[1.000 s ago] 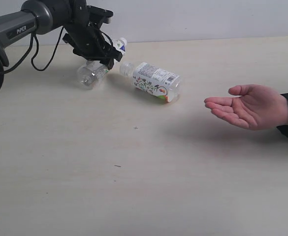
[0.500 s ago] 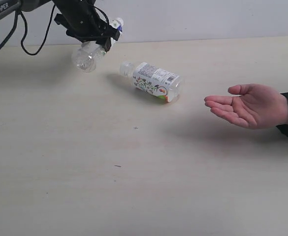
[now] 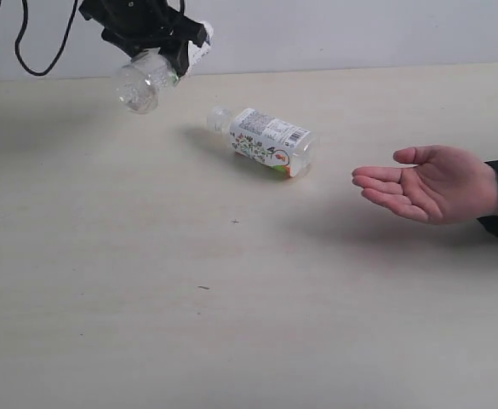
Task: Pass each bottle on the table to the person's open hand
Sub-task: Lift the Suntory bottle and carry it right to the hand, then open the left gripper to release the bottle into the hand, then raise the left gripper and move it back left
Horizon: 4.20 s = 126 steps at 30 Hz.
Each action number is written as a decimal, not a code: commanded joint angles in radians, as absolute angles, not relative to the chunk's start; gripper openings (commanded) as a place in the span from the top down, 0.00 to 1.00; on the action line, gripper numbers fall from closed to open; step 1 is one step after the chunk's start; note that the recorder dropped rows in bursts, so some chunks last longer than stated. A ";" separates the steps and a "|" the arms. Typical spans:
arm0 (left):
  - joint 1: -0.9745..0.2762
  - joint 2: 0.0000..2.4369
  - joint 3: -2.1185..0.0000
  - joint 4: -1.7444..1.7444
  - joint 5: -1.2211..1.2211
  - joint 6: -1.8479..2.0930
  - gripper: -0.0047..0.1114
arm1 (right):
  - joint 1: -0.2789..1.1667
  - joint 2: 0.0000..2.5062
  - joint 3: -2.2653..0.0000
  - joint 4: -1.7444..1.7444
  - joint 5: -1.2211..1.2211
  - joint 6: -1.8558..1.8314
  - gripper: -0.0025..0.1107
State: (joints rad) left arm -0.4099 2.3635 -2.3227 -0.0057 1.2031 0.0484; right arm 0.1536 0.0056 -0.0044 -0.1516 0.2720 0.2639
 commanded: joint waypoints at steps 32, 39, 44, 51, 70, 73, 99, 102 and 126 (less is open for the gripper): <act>-0.928 1.676 -1.395 0.118 0.595 -0.497 0.96 | 0.157 0.000 0.000 -0.156 0.264 0.264 0.98; -1.026 1.770 -1.391 0.116 0.300 -0.801 0.96 | 0.157 0.000 0.000 -0.156 0.264 0.264 0.98; -1.046 1.886 -1.391 0.110 0.111 -1.010 0.96 | 0.157 0.000 0.000 -0.156 0.264 0.264 0.98; -1.046 1.988 -1.391 0.110 -0.068 -1.147 0.96 | 0.157 0.000 0.000 -0.156 0.264 0.264 0.98; -1.046 2.160 -1.399 0.110 -0.249 -1.271 0.88 | 0.157 0.000 0.000 -0.156 0.264 0.264 0.98; -1.046 2.160 -1.399 0.112 -0.249 -1.271 0.69 | 0.157 0.000 0.000 -0.156 0.264 0.264 0.98; -1.046 1.980 -1.399 0.424 -0.148 -1.261 0.30 | 0.157 0.000 0.000 -0.156 0.264 0.264 0.98; -1.046 1.895 -1.399 0.544 0.000 -1.253 0.30 | 0.157 0.000 0.000 -0.156 0.264 0.264 0.98; -1.030 1.696 -1.399 0.670 1.221 -0.455 0.96 | 0.157 0.000 0.000 -0.156 0.264 0.264 0.98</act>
State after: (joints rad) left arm -1.0408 1.7151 -1.3924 0.6953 1.2029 -0.5112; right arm 0.1536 0.0056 -0.0044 -0.1516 0.2720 0.2639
